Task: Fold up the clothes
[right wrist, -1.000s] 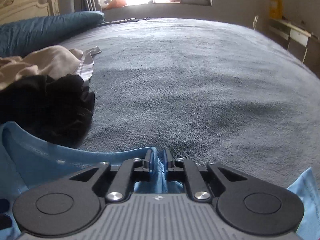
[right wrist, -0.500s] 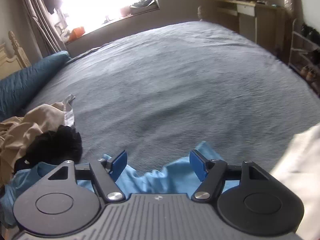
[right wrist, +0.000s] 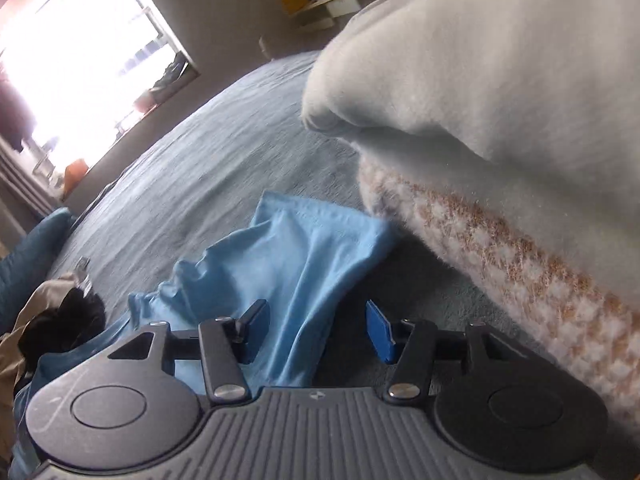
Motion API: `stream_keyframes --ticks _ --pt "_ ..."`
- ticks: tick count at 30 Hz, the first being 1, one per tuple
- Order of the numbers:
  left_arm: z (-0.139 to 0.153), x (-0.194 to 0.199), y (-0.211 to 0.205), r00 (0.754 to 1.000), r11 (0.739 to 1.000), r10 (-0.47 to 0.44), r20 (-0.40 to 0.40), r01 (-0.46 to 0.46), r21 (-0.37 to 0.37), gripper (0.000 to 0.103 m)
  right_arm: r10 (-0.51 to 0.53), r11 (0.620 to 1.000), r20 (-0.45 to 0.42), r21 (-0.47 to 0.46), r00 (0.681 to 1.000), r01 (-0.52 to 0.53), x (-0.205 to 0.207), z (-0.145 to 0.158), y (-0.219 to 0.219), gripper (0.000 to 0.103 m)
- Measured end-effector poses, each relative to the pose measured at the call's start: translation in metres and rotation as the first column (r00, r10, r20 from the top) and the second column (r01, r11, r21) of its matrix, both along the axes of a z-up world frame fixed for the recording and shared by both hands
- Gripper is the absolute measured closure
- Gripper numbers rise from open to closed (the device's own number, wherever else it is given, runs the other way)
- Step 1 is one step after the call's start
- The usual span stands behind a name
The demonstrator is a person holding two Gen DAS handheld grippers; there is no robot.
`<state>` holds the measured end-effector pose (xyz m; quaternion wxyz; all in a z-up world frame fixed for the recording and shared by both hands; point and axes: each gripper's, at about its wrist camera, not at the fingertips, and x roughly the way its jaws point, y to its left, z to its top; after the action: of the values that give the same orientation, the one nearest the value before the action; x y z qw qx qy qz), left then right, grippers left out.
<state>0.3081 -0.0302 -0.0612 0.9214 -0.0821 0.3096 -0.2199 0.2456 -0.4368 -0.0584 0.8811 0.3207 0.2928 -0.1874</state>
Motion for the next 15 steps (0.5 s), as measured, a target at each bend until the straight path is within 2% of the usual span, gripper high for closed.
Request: stream_keyframes --ticks 5,10,12,15 --pt "0.006 0.008 -0.029 0.999 0.999 -0.042 -0.004 0.042 -0.024 0.070 -0.134 0.991 0.064 0.011 0.989 0.134 0.008 -0.019 0.001 0.047" --pt "0.017 0.029 -0.098 0.989 0.990 -0.142 0.045 0.143 -0.004 0.070 -0.194 0.981 0.101 0.022 0.976 0.192 0.012 -0.028 0.000 0.056" --pt "0.014 0.041 -0.124 0.984 0.985 -0.172 0.043 0.171 0.028 0.070 -0.198 0.980 0.106 0.000 0.974 0.199 0.014 -0.031 -0.002 0.074" --pt "0.009 0.057 -0.158 0.977 0.976 -0.208 0.040 0.204 0.080 0.070 -0.180 0.981 0.125 -0.047 0.976 0.187 0.013 -0.038 -0.004 0.094"
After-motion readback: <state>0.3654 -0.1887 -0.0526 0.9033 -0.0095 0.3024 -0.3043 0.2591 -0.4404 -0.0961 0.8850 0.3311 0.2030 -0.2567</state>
